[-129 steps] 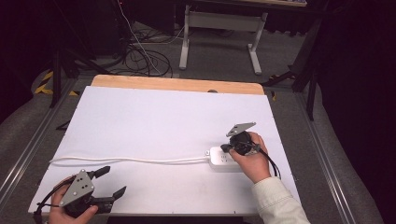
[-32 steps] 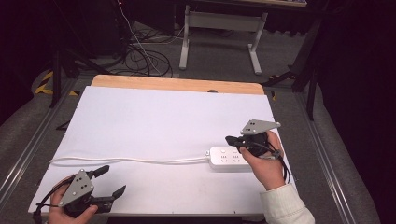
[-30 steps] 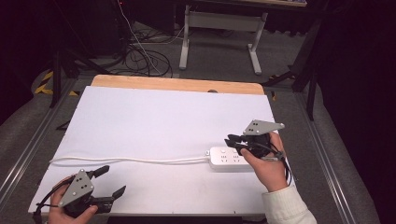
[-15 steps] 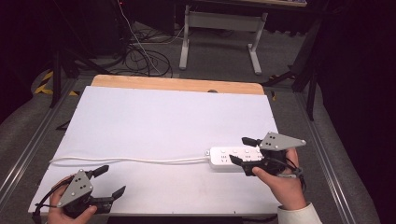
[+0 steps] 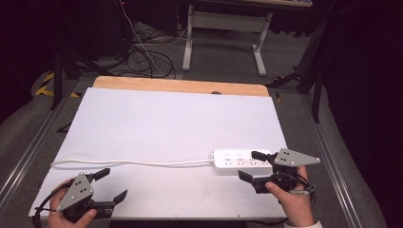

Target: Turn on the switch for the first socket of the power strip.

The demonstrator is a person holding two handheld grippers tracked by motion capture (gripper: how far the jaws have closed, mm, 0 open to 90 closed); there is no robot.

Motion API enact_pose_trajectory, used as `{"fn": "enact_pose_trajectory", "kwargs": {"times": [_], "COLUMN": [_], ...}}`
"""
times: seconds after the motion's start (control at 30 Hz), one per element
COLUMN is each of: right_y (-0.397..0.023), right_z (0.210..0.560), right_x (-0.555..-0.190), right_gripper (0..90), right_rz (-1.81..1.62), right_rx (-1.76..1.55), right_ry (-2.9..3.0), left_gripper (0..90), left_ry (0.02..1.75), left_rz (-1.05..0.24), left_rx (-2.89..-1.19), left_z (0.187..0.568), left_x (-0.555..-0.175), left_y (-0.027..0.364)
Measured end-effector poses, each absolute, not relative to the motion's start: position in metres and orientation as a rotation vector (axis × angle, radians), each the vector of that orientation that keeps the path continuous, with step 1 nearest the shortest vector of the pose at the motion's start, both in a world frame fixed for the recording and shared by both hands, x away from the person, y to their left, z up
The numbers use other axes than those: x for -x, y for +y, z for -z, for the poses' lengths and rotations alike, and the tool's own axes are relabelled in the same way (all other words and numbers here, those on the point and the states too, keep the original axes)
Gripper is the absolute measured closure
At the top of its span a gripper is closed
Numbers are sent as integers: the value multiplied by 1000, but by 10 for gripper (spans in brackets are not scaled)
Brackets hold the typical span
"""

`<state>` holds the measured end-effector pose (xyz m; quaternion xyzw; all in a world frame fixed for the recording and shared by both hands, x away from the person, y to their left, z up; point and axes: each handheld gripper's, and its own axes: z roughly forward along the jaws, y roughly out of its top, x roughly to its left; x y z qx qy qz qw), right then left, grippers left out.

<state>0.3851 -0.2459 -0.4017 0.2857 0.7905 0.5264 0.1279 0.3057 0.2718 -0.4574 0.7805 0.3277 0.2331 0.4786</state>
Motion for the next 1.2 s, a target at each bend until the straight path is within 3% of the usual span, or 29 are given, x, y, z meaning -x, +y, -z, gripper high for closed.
{"fn": "enact_pose_trajectory", "kwargs": {"times": [1.2], "right_y": [-244], "right_z": [485], "right_x": [-370], "right_gripper": [172], "right_rz": [-1327], "right_rx": [-926], "right_ry": [2372], "left_gripper": [90], "left_ry": [761], "left_rz": [-558], "left_rx": [-1922], "left_z": [459], "left_x": [-297], "left_y": [279]}}
